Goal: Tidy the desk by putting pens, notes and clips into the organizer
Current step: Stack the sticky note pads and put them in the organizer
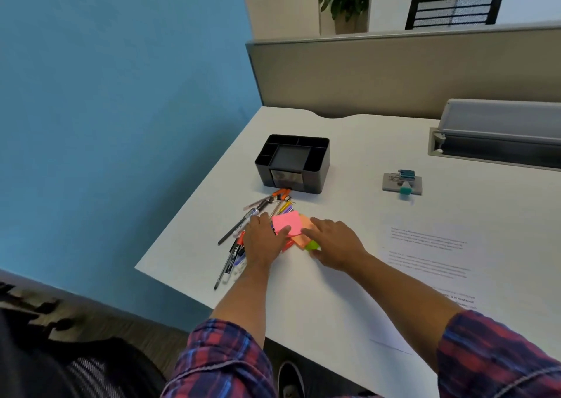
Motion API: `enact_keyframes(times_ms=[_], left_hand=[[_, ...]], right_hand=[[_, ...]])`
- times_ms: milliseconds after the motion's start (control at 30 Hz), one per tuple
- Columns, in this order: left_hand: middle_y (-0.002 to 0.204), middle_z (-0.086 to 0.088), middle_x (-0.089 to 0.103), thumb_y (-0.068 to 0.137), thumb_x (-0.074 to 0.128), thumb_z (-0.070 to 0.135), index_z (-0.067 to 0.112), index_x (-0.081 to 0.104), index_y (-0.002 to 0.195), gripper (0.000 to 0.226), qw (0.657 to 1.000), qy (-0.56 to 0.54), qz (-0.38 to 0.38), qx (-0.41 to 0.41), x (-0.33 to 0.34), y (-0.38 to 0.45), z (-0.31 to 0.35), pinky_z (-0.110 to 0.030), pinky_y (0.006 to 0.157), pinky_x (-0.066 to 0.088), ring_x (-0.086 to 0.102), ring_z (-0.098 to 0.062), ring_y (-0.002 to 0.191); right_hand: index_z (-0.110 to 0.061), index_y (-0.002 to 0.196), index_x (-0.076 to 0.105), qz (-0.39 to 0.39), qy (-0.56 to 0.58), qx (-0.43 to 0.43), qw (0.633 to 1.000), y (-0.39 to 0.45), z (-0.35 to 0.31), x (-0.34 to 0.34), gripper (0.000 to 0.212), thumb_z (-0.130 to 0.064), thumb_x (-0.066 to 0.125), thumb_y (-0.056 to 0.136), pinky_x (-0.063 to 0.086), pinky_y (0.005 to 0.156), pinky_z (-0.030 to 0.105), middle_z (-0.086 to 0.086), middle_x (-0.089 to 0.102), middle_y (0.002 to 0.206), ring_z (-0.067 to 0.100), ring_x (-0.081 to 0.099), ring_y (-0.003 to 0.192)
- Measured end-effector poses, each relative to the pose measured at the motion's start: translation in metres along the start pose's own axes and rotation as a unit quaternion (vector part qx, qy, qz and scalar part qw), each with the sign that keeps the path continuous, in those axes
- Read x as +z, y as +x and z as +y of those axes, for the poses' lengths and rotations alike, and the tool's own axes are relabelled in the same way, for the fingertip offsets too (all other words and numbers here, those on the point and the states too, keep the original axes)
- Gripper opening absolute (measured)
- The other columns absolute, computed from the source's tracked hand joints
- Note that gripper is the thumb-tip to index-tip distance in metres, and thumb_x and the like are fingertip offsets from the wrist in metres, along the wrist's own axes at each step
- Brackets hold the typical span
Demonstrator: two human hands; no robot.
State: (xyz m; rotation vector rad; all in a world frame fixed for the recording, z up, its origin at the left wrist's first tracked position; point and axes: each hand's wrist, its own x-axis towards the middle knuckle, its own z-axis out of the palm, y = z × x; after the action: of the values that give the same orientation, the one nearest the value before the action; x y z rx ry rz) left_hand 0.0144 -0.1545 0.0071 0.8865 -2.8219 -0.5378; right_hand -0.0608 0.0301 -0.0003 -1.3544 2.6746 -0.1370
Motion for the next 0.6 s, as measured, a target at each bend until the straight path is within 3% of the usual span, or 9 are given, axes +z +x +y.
enact_keyframes(times_ms=[200, 367, 467, 600], left_hand=[[0.126, -0.013, 0.051, 0.078, 0.069, 0.065, 0.008, 0.060, 0.125, 0.074, 0.999, 0.018, -0.022, -0.038, 0.002, 0.011, 0.002, -0.038, 0.091, 0.047, 0.058, -0.029, 0.110], [0.127, -0.011, 0.050, 0.076, 0.069, 0.062, 0.013, 0.066, 0.118, 0.065, 0.997, 0.061, -0.030, -0.046, 0.006, 0.016, 0.004, -0.046, 0.096, 0.047, 0.057, -0.029, 0.110], [0.126, -0.010, 0.052, 0.077, 0.070, 0.053, 0.015, 0.069, 0.113, 0.053, 0.996, 0.066, -0.024, -0.052, 0.006, 0.018, 0.010, -0.047, 0.097, 0.046, 0.054, -0.029, 0.112], [0.113, -0.009, 0.058, 0.075, 0.070, 0.033, 0.014, 0.069, 0.104, 0.035, 0.997, -0.010, -0.032, -0.072, 0.006, 0.021, 0.013, -0.046, 0.093, 0.050, 0.056, -0.029, 0.110]], right_hand=[[-0.035, 0.145, 0.040, -0.042, 0.009, 0.010, 0.999, 0.002, -0.004, 0.005, 0.049, -0.049, 0.048, 0.099, 0.046, 0.103, 0.041, 0.004, 0.032, 0.158, 0.028, 0.040, 0.137], [-0.038, 0.146, 0.041, -0.047, 0.040, 0.028, 0.998, 0.002, -0.005, 0.006, 0.049, -0.049, 0.049, 0.099, 0.043, 0.107, 0.040, -0.001, 0.029, 0.161, 0.025, 0.035, 0.142], [-0.040, 0.146, 0.041, -0.051, 0.068, 0.041, 0.996, 0.001, -0.003, 0.007, 0.049, -0.048, 0.050, 0.099, 0.039, 0.110, 0.040, -0.004, 0.025, 0.163, 0.024, 0.033, 0.144], [-0.040, 0.147, 0.041, -0.049, 0.092, 0.046, 0.993, -0.001, -0.002, 0.009, 0.050, -0.046, 0.052, 0.099, 0.038, 0.112, 0.041, -0.006, 0.023, 0.164, 0.024, 0.030, 0.146]])
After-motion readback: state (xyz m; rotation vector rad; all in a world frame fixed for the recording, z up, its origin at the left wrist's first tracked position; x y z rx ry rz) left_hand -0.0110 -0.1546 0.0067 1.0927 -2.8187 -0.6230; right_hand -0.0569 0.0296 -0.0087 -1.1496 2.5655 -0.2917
